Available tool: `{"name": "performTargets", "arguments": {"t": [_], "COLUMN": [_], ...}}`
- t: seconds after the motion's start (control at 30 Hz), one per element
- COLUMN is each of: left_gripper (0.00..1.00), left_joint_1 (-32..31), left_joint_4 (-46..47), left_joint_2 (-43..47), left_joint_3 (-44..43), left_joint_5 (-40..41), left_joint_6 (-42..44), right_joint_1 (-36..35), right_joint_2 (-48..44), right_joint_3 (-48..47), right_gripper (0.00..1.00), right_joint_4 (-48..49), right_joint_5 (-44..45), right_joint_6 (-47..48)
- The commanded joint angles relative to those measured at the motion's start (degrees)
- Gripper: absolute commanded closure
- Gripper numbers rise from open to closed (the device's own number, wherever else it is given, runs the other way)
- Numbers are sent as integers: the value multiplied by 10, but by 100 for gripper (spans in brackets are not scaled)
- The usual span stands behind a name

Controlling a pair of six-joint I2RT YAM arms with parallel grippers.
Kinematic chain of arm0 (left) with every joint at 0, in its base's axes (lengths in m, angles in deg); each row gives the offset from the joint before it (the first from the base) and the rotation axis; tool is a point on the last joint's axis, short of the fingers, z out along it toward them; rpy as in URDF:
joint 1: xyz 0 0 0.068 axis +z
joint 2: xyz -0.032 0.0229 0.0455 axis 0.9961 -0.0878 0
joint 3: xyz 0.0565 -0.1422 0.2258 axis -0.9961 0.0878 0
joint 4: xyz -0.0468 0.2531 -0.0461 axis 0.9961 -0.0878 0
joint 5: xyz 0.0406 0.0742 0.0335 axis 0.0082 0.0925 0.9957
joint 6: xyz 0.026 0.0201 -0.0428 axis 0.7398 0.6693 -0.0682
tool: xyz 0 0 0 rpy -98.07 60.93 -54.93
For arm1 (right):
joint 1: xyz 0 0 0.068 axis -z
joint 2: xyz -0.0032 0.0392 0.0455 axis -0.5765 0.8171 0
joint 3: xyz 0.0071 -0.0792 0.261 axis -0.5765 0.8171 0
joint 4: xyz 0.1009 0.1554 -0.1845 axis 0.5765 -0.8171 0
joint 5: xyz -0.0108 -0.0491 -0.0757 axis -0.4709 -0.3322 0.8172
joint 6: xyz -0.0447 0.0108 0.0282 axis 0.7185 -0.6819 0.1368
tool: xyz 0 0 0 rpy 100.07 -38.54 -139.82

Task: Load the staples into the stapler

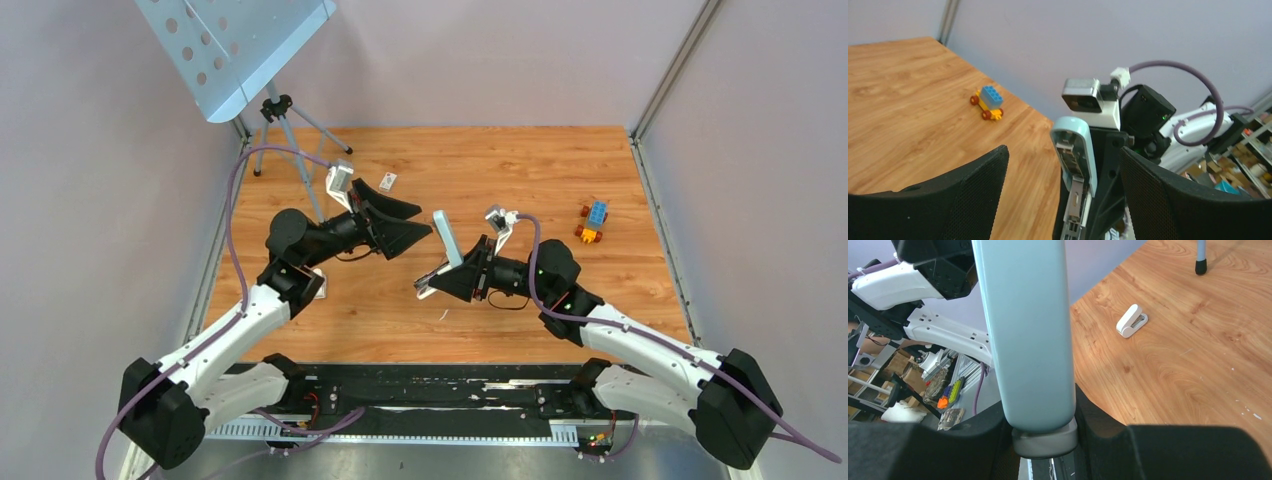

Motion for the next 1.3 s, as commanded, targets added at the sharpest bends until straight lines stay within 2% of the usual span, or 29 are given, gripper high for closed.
{"name": "performTargets", "arguments": {"t": [0.0,0.4,0.7,0.8,1.0,1.17,1.27], "left_gripper": [17,19,28,37,74,100,100], "left_joint_1": [-29,-63,-89,-94,-97,-97,-97], "left_joint_4": [-47,4,14,20,37,22,10], "left_joint_2": [-2,-47,-68,-73,-73,-76,-86], "left_joint_3": [4,2,2,2,8,-7,-22], "left_joint_5": [-28,-29,-22,-21,-12,6,15], "left_joint_6": [38,10,9,7,-1,15,24], "right_joint_1": [-2,-3,-3,-3,-3,-3,-2], "right_joint_2": [-8,-10,-10,-10,-14,-25,-40], "right_joint_3": [13,16,19,19,26,36,42], "right_gripper": [100,100,100,100,98,85,71], "right_joint_4": [60,94,96,94,80,55,30], "right_joint_5": [-13,-40,-41,-38,-25,-4,11], "right_joint_6": [0,-13,-12,-12,-8,-1,9]}}
